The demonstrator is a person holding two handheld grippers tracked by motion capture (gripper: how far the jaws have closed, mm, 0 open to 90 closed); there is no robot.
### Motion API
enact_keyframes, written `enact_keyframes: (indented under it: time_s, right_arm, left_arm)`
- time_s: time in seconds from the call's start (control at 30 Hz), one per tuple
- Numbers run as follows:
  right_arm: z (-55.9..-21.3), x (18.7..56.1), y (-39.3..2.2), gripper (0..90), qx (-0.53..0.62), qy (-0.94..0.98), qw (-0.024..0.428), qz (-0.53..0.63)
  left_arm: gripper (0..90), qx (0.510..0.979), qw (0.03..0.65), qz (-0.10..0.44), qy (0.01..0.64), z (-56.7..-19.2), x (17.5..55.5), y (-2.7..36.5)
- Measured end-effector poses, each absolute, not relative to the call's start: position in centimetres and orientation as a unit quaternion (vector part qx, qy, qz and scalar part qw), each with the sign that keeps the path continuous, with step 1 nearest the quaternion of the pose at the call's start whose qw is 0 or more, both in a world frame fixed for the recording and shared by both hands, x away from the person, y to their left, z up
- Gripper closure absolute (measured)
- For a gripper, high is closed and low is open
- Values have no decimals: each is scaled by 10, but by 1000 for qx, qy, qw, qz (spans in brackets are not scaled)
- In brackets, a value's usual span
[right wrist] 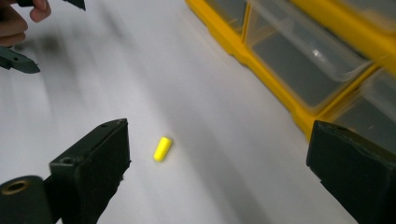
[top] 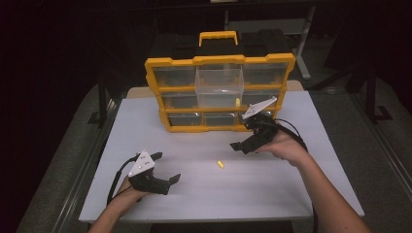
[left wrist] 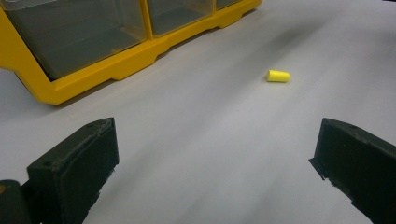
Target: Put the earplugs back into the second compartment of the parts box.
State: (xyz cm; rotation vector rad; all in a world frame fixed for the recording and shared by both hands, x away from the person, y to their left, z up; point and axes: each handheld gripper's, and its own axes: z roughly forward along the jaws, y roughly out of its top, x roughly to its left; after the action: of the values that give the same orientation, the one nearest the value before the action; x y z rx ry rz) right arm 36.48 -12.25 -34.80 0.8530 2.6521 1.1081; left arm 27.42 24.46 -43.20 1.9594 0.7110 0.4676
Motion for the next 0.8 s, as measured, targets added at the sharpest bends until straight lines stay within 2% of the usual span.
enact_keyframes:
  time_s: [0.3, 0.8]
  right_arm:
    - [-377, 362, -109, 64, 288, 882, 64, 368]
    - [-404, 357, -87, 192, 283, 890, 50, 355]
  left_arm:
    - [3, 804, 482, 192, 291, -432, 274, 245]
    - [3, 806, 481, 190, 287, -432, 274, 243]
